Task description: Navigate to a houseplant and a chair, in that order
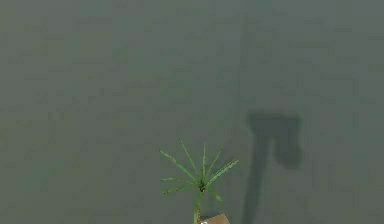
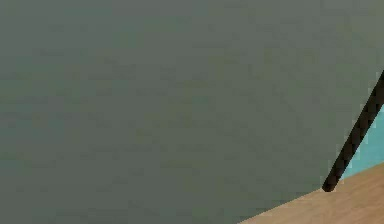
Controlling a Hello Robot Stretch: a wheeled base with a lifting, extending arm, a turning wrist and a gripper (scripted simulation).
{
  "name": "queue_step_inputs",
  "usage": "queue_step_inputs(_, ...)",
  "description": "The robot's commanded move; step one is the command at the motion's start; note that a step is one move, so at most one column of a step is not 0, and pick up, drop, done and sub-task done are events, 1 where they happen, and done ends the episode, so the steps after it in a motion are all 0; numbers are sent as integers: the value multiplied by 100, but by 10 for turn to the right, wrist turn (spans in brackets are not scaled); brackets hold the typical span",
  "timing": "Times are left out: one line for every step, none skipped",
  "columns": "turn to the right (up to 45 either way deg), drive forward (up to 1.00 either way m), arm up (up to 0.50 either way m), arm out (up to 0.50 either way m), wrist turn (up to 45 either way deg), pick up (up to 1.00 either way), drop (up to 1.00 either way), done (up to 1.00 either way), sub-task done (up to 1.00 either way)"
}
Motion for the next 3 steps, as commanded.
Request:
queue_step_inputs(0, 0, 0, 0, 0, 0, 0, 0, 100)
queue_step_inputs(-450, 0, 0, 0, 0, 0, 0, 0, 0)
queue_step_inputs(-450, 0, 0, 0, 0, 0, 0, 0, 0)
